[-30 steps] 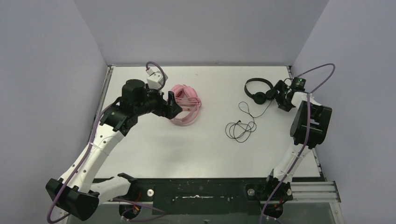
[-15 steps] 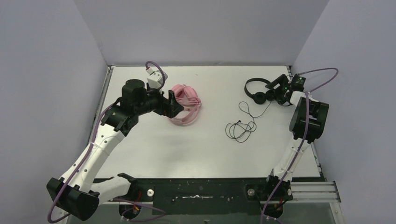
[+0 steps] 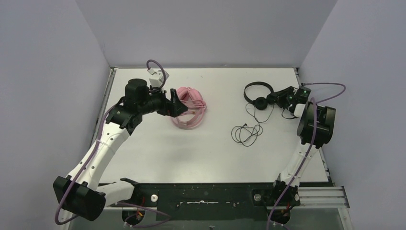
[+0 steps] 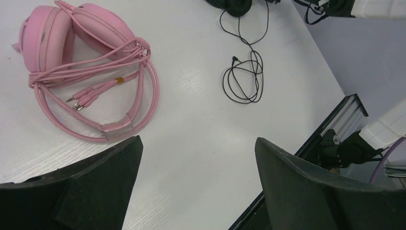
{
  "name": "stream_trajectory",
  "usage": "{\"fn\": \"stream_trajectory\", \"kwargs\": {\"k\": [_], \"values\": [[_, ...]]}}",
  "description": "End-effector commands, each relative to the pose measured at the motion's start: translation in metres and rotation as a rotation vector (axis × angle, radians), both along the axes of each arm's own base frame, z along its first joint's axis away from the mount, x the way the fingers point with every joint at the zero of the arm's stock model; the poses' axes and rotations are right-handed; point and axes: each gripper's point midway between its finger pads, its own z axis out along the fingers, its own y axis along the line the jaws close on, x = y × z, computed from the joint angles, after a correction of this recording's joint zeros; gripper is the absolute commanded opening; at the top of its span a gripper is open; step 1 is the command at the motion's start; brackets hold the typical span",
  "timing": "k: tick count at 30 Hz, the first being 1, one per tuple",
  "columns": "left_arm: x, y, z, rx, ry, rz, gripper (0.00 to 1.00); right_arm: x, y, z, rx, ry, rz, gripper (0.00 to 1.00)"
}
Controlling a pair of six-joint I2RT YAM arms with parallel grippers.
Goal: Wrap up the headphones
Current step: Pick up the headphones from the center of the board.
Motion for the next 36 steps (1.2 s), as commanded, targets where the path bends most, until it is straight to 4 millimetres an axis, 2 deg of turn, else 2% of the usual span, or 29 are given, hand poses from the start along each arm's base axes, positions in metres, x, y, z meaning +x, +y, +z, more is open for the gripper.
{"fn": "stream_trajectory", "kwargs": {"k": [1,4,6,11,14,17,19,24,27,31,32,34,36], "values": [[0.005,-0.011,0.026,-0.128,-0.04,-0.055,0.85,-0.013,0.035,0.145,-0.09,-0.371,0.122,0.04],[0.0,-0.017,0.03,-0.156,-0.035,-0.101,0.85,-0.05,0.07,0.179,-0.148,-0.429,0.205,0.0],[-0.003,-0.021,0.033,-0.179,-0.044,-0.125,0.85,-0.076,0.097,0.195,-0.236,-0.468,0.287,0.0],[-0.012,-0.033,0.039,-0.207,-0.06,-0.168,0.85,-0.131,0.185,0.235,-0.383,-0.565,0.549,0.0],[-0.015,-0.038,0.036,-0.18,-0.075,-0.159,0.85,-0.157,0.234,0.252,-0.408,-0.621,0.688,0.0],[-0.018,-0.038,0.034,-0.138,-0.104,-0.142,0.86,-0.185,0.279,0.261,-0.44,-0.657,0.822,0.0],[-0.017,-0.036,0.03,-0.109,-0.114,-0.117,0.86,-0.199,0.297,0.266,-0.427,-0.67,0.877,0.0],[-0.001,-0.016,0.006,0.0,-0.059,0.032,0.86,-0.223,0.325,0.277,-0.38,-0.696,0.986,0.0],[-0.005,-0.026,0.001,-0.012,-0.021,-0.022,0.82,-0.233,0.332,0.281,-0.36,-0.708,1.019,0.0],[-0.005,-0.032,-0.009,-0.032,0.037,-0.033,0.82,-0.244,0.337,0.29,-0.313,-0.734,1.057,0.0],[-0.007,-0.035,-0.01,-0.039,0.049,-0.053,0.8,-0.246,0.337,0.292,-0.306,-0.738,1.067,0.0],[-0.01,-0.041,-0.01,-0.059,0.062,-0.096,0.69,-0.251,0.34,0.294,-0.288,-0.748,1.1,0.0],[-0.012,-0.045,-0.009,-0.075,0.063,-0.12,0.66,-0.253,0.343,0.294,-0.267,-0.75,1.119,0.0]]}}
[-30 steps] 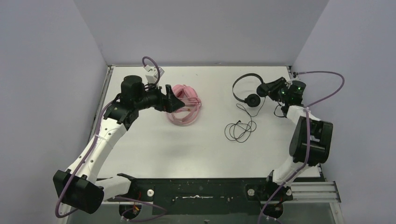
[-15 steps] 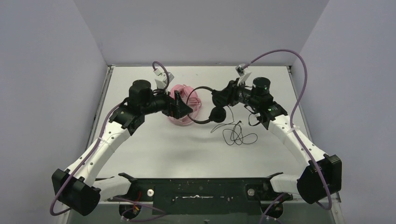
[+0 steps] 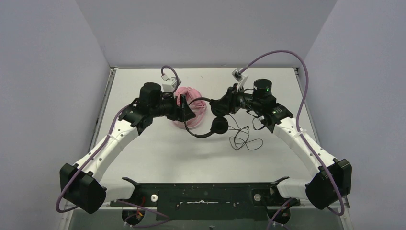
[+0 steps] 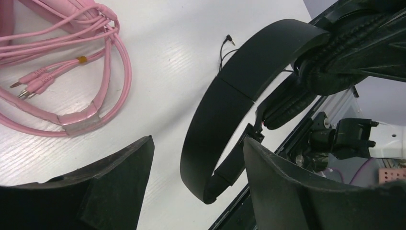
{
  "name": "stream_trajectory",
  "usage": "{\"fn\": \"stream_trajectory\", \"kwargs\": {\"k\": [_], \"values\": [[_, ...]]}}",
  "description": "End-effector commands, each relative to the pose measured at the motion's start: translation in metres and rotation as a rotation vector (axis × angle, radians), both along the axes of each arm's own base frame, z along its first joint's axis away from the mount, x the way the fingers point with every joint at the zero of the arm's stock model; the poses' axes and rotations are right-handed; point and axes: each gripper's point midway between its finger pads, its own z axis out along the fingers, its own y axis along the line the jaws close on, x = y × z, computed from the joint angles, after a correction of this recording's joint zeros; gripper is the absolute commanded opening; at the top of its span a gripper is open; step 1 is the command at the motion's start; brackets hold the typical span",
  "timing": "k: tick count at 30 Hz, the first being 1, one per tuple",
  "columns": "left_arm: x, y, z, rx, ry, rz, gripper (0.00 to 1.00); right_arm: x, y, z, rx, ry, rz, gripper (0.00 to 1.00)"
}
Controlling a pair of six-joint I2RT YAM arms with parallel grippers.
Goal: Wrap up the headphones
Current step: Pick up the headphones from the center of the board.
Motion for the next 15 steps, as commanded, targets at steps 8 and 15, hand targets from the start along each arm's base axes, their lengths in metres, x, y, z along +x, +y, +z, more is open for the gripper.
{"fn": "stream_trajectory", "kwargs": {"k": [8,15], "values": [[-0.001,-0.011,0.014,-0.037,-0.012,-0.069,0.66,-0.005,0.001,0.062,0.152,-0.069,0.083,0.0],[-0.002,-0.011,0.019,-0.059,-0.027,-0.08,0.29,-0.007,-0.002,0.064,0.159,-0.045,0.108,0.0]]}}
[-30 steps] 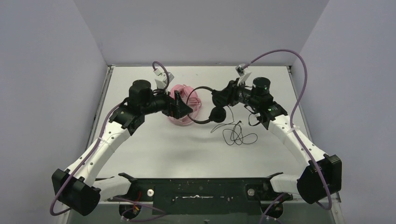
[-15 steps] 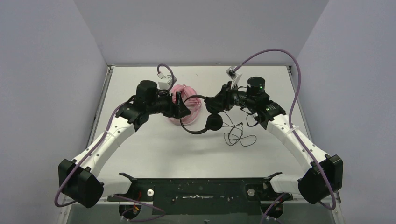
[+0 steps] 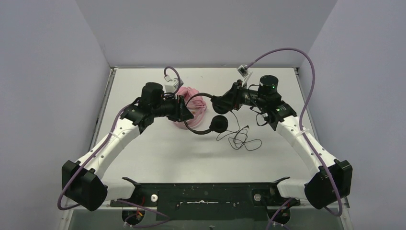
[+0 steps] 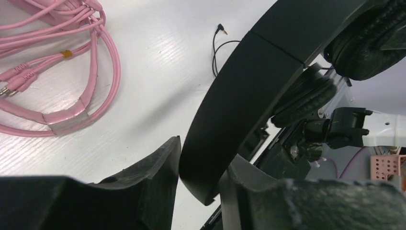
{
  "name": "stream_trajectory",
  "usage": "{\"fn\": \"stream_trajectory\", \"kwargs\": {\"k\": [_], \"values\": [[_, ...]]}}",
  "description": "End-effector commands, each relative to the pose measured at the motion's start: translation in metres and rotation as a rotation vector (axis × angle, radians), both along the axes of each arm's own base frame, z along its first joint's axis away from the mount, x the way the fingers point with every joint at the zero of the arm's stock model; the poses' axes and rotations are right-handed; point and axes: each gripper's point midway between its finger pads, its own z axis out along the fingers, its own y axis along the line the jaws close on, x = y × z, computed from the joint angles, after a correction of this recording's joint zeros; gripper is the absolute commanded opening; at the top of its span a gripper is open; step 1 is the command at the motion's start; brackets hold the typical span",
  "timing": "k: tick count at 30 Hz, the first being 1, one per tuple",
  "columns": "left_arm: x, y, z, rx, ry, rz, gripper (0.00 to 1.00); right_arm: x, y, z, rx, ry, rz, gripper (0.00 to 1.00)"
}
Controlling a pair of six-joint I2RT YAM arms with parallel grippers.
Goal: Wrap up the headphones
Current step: Pick up the headphones from the center of the board.
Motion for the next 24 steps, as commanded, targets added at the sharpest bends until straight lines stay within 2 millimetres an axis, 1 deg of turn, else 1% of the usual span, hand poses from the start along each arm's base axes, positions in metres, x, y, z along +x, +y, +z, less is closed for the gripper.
{"fn": "stream_trajectory", "kwargs": {"k": [1,2,3,5,6,7,8,10,11,13,14,16,18,20,22,24], "values": [[0.004,-0.004,0.031,-0.057,-0.091,-0.032,0.26,-0.003,-0.001,0.036,0.053,-0.079,0.057,0.01],[0.003,-0.005,0.032,-0.062,-0.095,-0.04,0.25,-0.003,-0.002,0.034,0.051,-0.072,0.068,0.04],[0.001,-0.006,0.033,-0.069,-0.094,-0.053,0.21,-0.004,-0.004,0.031,0.049,-0.059,0.08,0.06],[-0.002,-0.011,0.036,-0.095,-0.089,-0.092,0.09,-0.006,-0.009,0.024,0.047,-0.032,0.116,0.12],[-0.004,-0.013,0.037,-0.11,-0.083,-0.109,0.04,-0.004,-0.015,0.02,0.047,-0.013,0.128,0.17],[-0.005,-0.016,0.038,-0.126,-0.074,-0.124,0.0,-0.005,-0.018,0.015,0.055,0.011,0.155,0.2],[-0.006,-0.018,0.04,-0.145,-0.07,-0.139,0.0,-0.005,-0.02,0.014,0.064,0.019,0.174,0.22],[-0.009,-0.022,0.043,-0.18,-0.06,-0.164,0.0,-0.004,-0.024,0.009,0.066,0.031,0.18,0.31],[-0.009,-0.023,0.044,-0.191,-0.057,-0.163,0.0,-0.002,-0.026,0.007,0.063,0.035,0.167,0.37],[-0.005,-0.02,0.042,-0.184,-0.057,-0.137,0.0,0.004,-0.032,0.007,0.05,0.033,0.11,0.61],[-0.001,-0.016,0.038,-0.16,-0.058,-0.105,0.0,0.01,-0.037,0.006,0.039,0.046,0.055,0.72],[0.005,-0.006,0.034,-0.099,-0.071,-0.048,0.0,0.016,-0.047,0.008,0.01,0.077,-0.031,0.89],[0.012,0.007,0.029,-0.033,-0.077,0.025,0.0,0.015,-0.052,0.013,-0.023,0.083,-0.077,0.99],[0.019,0.021,0.026,0.025,-0.093,0.096,0.0,0.014,-0.064,0.011,-0.097,0.081,-0.144,1.0],[0.023,0.035,0.026,0.077,-0.111,0.162,0.0,0.014,-0.083,-0.003,-0.201,0.077,-0.225,1.0],[0.027,0.047,0.028,0.102,-0.132,0.22,0.0,0.016,-0.101,-0.021,-0.262,0.097,-0.326,1.0]]}}
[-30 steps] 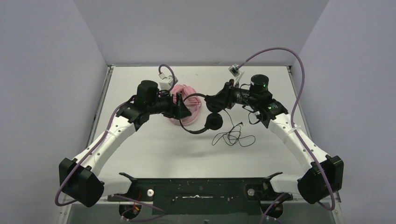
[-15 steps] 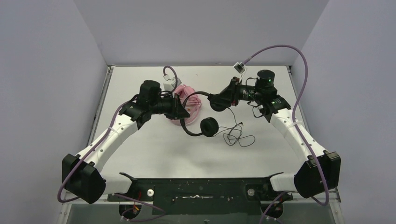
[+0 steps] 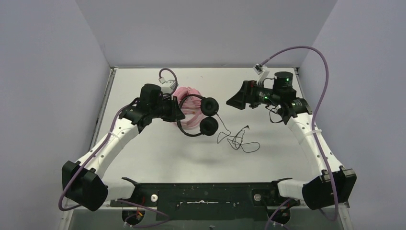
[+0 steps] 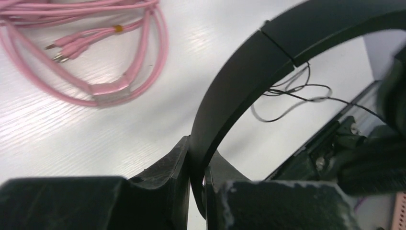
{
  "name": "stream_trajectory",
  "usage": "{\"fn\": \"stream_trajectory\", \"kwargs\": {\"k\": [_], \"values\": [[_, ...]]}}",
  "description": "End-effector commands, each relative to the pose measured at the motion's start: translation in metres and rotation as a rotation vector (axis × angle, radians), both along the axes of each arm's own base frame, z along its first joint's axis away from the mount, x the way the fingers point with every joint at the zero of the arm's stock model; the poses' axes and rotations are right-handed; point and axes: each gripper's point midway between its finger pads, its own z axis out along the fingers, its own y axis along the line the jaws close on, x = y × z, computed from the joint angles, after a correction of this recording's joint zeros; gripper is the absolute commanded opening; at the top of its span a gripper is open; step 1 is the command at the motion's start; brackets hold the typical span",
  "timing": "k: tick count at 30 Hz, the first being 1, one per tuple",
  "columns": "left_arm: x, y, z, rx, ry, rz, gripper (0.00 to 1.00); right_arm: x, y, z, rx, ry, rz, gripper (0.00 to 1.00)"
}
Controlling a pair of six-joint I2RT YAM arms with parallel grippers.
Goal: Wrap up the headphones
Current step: Pick up the headphones from the center of the board.
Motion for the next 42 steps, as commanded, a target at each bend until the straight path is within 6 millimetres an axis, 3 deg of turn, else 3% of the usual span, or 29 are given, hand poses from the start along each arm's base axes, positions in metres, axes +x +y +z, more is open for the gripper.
{"fn": "stream_trajectory", "kwargs": {"k": [1,6,8,14,17,21,23,28,34,36,38,42], "values": [[0.02,0.031,0.053,0.029,-0.197,0.146,0.0,0.001,-0.05,-0.018,-0.195,-0.04,-0.233,1.0],[0.026,0.049,0.07,-0.03,-0.206,0.201,0.0,-0.003,-0.064,-0.049,-0.234,-0.162,-0.288,1.0],[0.028,0.057,0.078,-0.082,-0.177,0.24,0.0,-0.009,-0.055,-0.05,-0.203,-0.233,-0.223,1.0],[0.019,0.089,0.107,-0.041,-0.164,0.365,0.0,-0.035,-0.011,-0.041,0.053,-0.308,0.003,1.0],[0.011,0.093,0.13,-0.05,-0.174,0.382,0.0,-0.047,0.021,-0.046,0.047,-0.348,0.123,1.0],[0.004,0.094,0.141,-0.06,-0.16,0.388,0.0,-0.055,0.066,-0.047,0.043,-0.419,0.229,1.0],[0.002,0.094,0.144,-0.067,-0.15,0.39,0.0,-0.047,0.076,-0.051,0.036,-0.429,0.218,1.0],[-0.005,0.095,0.155,-0.094,-0.15,0.398,0.0,-0.043,0.118,-0.037,0.139,-0.468,0.22,1.0],[-0.011,0.096,0.168,-0.118,-0.158,0.415,0.0,-0.05,0.161,-0.026,0.275,-0.54,0.169,1.0],[-0.013,0.098,0.174,-0.125,-0.168,0.422,0.0,-0.054,0.174,-0.029,0.299,-0.555,0.182,0.94],[-0.014,0.101,0.185,-0.136,-0.19,0.44,0.0,-0.05,0.183,-0.041,0.308,-0.508,0.181,0.82],[-0.014,0.108,0.209,-0.166,-0.225,0.494,0.0,-0.05,0.177,-0.061,0.388,-0.466,0.125,0.72]]}}
